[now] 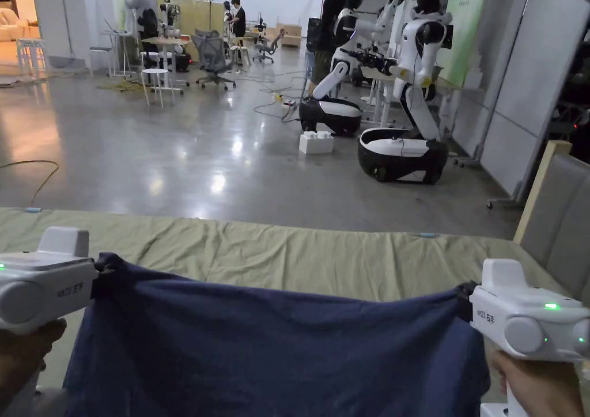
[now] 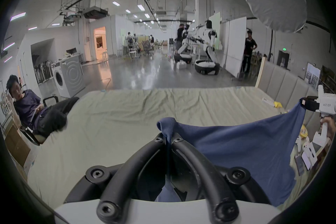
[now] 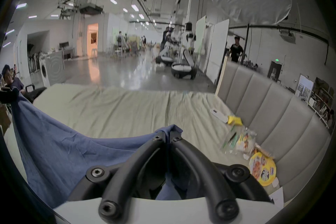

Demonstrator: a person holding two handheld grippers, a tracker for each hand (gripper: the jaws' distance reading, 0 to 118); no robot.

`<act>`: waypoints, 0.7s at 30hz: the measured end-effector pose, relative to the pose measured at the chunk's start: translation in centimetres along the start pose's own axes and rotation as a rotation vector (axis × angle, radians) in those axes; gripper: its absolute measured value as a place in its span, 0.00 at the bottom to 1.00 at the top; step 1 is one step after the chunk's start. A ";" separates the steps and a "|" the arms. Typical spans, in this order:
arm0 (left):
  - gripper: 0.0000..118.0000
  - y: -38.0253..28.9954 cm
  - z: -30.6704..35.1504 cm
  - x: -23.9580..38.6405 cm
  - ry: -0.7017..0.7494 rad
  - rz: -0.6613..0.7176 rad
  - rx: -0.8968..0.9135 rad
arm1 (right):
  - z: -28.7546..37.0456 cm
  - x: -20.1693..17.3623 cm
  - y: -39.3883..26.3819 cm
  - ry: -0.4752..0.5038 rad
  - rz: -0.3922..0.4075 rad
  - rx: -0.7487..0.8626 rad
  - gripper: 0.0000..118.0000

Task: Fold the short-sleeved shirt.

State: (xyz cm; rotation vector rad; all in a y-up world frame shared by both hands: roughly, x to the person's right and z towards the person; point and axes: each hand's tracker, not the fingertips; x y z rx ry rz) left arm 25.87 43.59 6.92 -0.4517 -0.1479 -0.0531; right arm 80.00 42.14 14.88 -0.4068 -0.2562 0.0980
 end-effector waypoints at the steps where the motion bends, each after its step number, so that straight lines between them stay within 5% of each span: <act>1: 0.03 0.9 0.8 -0.2 0.002 0.007 0.017 | 0.7 0.0 1.1 -0.008 0.002 0.029 0.03; 4: 0.03 3.9 3.4 -0.9 0.007 0.047 0.078 | 2.1 0.6 4.9 -0.031 0.022 0.129 0.03; 7: 0.03 7.0 5.1 -1.8 0.018 0.066 0.129 | 3.3 1.5 8.5 -0.024 -0.051 0.170 0.03; 21: 0.03 22.0 5.8 -3.7 0.088 0.031 0.293 | 6.9 -1.2 24.0 -0.107 0.055 0.390 0.03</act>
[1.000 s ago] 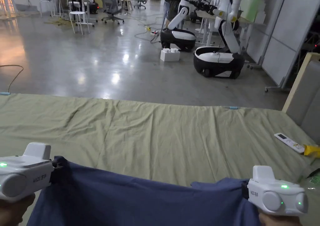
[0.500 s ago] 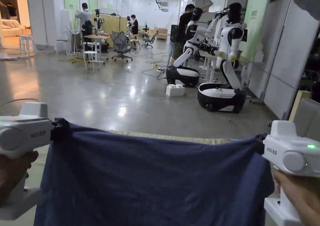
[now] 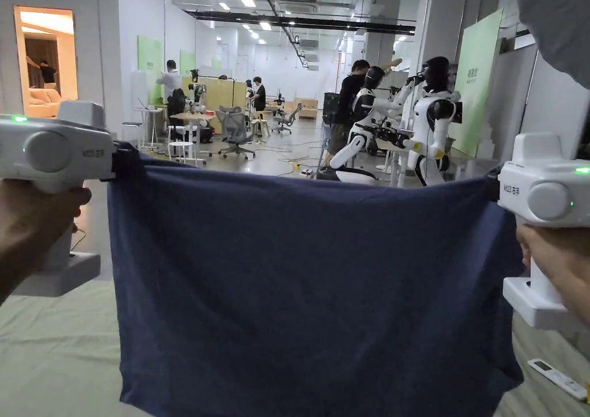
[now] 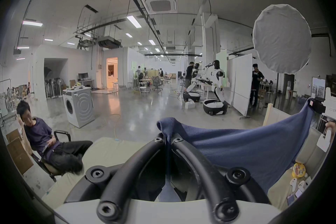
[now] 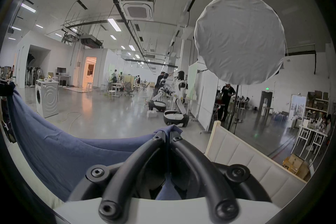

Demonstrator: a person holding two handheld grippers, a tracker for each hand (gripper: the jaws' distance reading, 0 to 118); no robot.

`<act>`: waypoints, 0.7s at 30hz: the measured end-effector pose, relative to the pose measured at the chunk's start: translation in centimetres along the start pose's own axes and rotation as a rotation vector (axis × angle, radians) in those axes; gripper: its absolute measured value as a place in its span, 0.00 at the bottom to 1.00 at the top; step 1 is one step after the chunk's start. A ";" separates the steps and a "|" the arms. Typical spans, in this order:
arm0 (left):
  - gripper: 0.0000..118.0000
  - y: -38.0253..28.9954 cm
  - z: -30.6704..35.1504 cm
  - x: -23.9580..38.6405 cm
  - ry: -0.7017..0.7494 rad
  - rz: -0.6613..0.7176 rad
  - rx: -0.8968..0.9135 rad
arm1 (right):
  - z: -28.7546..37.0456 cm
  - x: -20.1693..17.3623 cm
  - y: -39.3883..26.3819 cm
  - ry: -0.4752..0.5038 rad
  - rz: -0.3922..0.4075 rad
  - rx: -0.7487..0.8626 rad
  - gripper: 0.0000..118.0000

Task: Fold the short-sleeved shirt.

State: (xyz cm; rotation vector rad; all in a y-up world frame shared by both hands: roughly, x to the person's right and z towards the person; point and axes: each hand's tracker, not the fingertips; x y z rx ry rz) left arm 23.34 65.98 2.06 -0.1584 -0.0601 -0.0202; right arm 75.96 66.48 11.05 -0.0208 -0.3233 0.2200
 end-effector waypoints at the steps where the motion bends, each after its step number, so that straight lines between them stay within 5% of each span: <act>1: 0.03 0.5 -0.1 0.1 0.004 -0.005 0.004 | -0.1 -0.2 0.6 -0.006 0.002 0.009 0.03; 10: 0.03 2.0 -1.4 0.6 0.031 -0.036 0.018 | -1.7 -0.4 1.9 -0.028 0.025 0.035 0.03; 21: 0.03 -6.9 -2.7 0.7 0.027 -0.035 -0.085 | -1.1 -1.9 -7.5 0.004 0.016 -0.058 0.03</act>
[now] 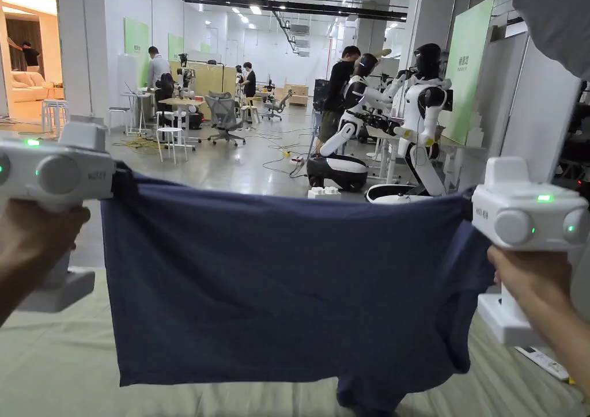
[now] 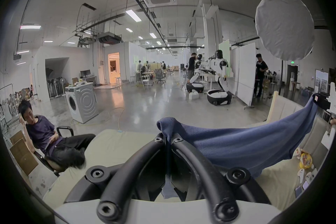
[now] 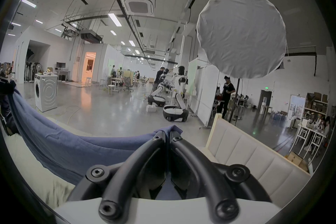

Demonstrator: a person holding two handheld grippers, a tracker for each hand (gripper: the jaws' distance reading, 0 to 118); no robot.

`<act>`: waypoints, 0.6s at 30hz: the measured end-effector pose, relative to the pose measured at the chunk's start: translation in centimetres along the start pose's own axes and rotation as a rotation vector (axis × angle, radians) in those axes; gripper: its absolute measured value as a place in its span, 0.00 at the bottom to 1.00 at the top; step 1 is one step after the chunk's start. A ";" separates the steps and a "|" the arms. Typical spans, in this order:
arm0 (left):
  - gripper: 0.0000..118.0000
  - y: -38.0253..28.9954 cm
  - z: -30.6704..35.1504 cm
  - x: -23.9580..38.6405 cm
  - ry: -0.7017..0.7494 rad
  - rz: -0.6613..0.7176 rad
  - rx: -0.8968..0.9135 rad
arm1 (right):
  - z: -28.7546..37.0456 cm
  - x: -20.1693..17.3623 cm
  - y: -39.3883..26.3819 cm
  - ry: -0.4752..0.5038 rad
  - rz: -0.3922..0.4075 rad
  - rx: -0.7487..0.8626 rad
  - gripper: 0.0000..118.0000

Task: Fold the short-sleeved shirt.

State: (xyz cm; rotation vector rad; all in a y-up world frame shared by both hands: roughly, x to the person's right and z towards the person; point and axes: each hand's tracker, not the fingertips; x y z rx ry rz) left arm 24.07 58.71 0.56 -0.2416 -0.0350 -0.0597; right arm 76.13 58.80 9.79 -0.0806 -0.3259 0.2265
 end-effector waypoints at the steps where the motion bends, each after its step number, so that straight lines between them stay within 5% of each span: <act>1: 0.03 -1.2 -0.1 0.0 -0.002 -0.004 -0.018 | 0.1 -0.2 -1.1 0.006 0.009 -0.015 0.03; 8: 0.03 -9.0 1.9 -0.3 -0.029 0.016 -0.097 | 1.5 -0.2 -8.3 0.042 0.024 -0.105 0.03; 18: 0.03 -16.4 10.3 -1.4 -0.067 0.013 -0.104 | 12.6 -0.9 -14.8 0.048 0.096 -0.099 0.03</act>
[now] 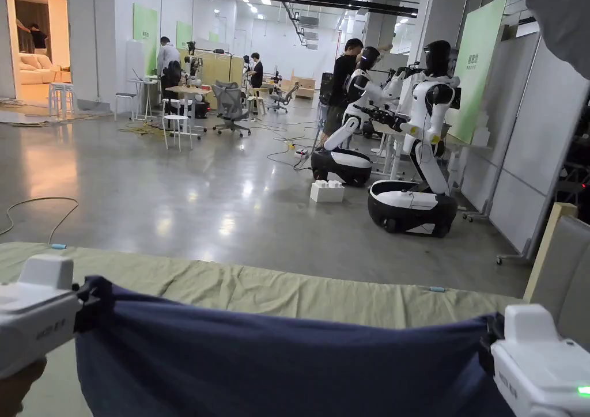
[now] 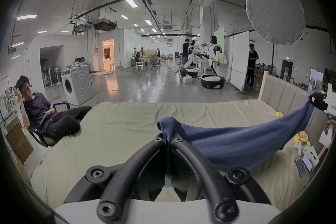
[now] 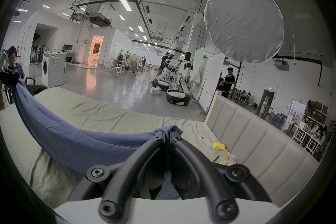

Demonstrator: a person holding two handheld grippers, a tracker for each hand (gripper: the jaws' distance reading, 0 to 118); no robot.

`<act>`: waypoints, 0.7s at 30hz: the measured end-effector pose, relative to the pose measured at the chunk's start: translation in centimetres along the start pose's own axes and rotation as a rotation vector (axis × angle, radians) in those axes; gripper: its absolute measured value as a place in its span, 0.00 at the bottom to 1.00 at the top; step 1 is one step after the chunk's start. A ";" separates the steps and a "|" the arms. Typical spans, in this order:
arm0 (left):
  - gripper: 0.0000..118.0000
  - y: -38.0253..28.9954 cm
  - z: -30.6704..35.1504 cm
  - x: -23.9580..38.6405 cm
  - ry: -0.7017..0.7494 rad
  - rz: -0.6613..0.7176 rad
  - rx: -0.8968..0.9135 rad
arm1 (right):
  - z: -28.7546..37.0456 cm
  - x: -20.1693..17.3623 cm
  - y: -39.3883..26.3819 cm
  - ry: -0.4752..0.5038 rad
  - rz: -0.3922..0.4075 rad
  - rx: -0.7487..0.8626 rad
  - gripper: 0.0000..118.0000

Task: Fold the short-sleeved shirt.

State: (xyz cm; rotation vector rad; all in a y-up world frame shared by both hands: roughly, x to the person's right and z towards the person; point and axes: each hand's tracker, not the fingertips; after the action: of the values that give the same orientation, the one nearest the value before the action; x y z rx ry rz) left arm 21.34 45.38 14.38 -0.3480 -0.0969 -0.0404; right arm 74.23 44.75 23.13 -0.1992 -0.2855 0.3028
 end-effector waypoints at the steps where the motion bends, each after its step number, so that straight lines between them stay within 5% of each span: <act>1: 0.03 -1.3 1.0 0.1 0.004 0.002 0.002 | 1.0 -0.2 -1.0 0.001 0.001 -0.003 0.03; 11: 0.03 -15.0 7.4 -1.1 0.018 0.018 -0.207 | 11.2 -3.0 -11.7 0.057 0.052 -0.224 0.03; 21: 0.03 -25.0 7.6 -1.0 0.013 -0.038 -0.503 | 15.2 -6.3 -20.7 0.187 0.101 -0.611 0.03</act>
State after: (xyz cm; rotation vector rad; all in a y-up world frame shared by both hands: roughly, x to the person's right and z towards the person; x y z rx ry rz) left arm 18.32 24.51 29.84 -0.8486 -0.0792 -0.1054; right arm 69.34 25.68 40.72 -0.8417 -0.1758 0.2884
